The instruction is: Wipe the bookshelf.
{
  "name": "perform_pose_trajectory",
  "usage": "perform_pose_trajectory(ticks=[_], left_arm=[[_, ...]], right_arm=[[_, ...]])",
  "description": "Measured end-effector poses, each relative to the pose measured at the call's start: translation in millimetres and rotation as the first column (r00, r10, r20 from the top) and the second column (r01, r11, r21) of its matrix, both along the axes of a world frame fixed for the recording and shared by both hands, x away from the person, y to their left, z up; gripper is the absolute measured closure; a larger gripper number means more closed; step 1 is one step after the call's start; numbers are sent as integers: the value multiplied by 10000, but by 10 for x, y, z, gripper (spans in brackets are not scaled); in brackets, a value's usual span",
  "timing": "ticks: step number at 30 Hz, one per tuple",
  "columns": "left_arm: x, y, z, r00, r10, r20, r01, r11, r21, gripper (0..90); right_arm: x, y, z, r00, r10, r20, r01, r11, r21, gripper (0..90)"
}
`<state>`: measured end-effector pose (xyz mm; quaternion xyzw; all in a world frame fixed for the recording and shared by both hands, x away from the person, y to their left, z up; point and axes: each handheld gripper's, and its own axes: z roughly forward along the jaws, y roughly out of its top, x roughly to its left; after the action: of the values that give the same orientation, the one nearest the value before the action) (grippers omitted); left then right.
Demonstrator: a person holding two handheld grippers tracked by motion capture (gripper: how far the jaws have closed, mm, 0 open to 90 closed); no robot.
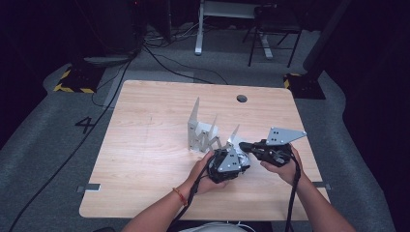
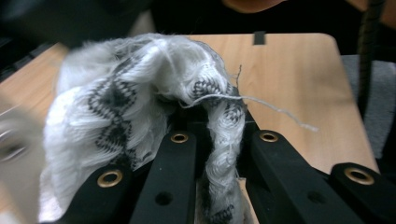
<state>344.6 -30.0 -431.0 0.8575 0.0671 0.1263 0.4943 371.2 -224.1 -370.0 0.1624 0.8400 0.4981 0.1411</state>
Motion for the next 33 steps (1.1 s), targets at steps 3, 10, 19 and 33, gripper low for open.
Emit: perform_pose_trajectory(ticks=[3, 10, 19, 33], left_arm=[[0, -67, -61, 9995, -176, -255, 176, 9998, 30, 839], [92, 52, -308, 9962, 408, -768, -338, 9954, 896, 841], [261, 397, -318, 9841, 1651, -657, -1548, 9781, 1390, 841], [434, 1134, 228, 9433, 3305, 309, -3313, 9431, 280, 841]], right_arm=[[-7, 0, 1, 10000, -5, 38, 5, 10000, -25, 900], [-3, -11, -1, 10000, -7, 11, 7, 10000, 8, 900], [-7, -13, -1, 10000, -63, 22, 63, 10000, -3, 900], [-4, -9, -2, 10000, -65, 18, 65, 10000, 11, 900]])
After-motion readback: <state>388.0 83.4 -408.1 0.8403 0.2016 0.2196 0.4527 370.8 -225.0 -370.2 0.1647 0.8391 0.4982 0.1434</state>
